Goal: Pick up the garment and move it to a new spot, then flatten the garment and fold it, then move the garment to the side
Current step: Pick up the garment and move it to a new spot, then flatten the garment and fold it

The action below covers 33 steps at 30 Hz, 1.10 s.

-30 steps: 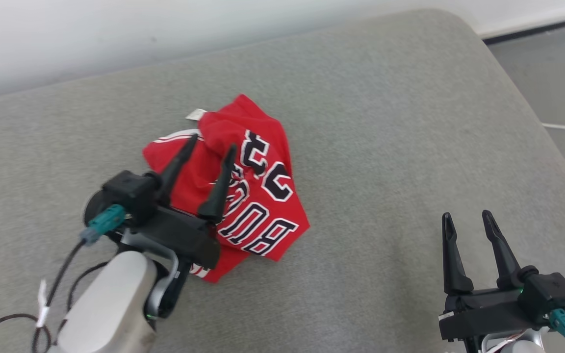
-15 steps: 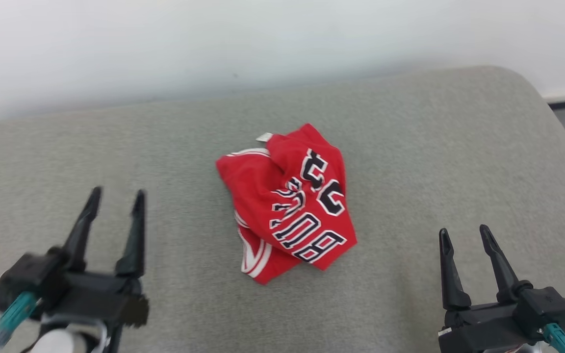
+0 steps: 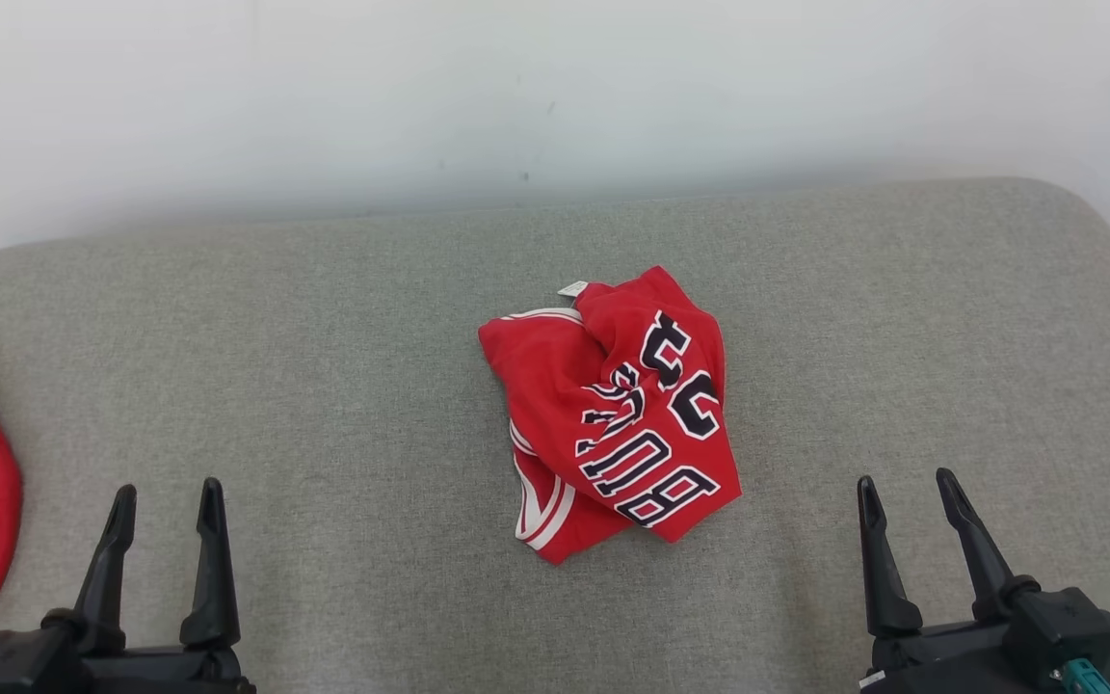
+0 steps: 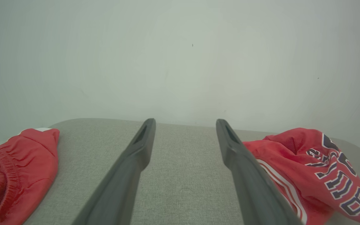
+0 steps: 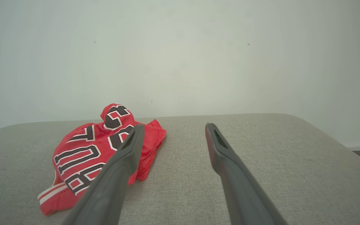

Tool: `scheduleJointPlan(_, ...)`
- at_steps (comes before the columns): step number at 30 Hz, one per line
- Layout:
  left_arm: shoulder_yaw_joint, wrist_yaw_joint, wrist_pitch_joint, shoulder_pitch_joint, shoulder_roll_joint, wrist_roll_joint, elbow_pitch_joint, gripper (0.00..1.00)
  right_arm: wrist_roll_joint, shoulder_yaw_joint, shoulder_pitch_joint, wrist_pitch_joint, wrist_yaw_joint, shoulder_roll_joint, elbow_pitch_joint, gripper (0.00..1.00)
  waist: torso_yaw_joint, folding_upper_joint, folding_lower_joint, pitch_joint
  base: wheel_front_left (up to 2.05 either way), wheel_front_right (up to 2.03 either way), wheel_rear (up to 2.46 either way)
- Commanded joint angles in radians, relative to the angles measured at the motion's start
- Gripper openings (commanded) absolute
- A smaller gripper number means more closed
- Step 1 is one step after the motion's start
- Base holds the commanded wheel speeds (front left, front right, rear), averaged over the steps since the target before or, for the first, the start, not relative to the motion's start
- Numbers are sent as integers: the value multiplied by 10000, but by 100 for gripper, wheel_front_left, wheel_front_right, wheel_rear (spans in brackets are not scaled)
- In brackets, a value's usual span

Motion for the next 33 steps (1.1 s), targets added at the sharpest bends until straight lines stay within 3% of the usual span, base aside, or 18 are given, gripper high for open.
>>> scheduleJointPlan(1, 200, -93, -8, 160, -176, 126, 33, 100, 39, -22, 134, -3, -21, -3, 9, 100, -20, 1, 1, 9, 0, 0, 0)
scheduleJointPlan(13, 902, -586, -9, 118, -746, 850, 343, 100, 103, -57, 143, -3, -21, -1, 133, 100, -166, 1, 1, -1, 0, 0, 0)
scheduleJointPlan(33, 850, -672, -9, -66, -658, 1366, 392, 100, 145, -24, 156, -3, -21, -1, 129, 100, -294, 1, 1, 1, 0, 0, 0)
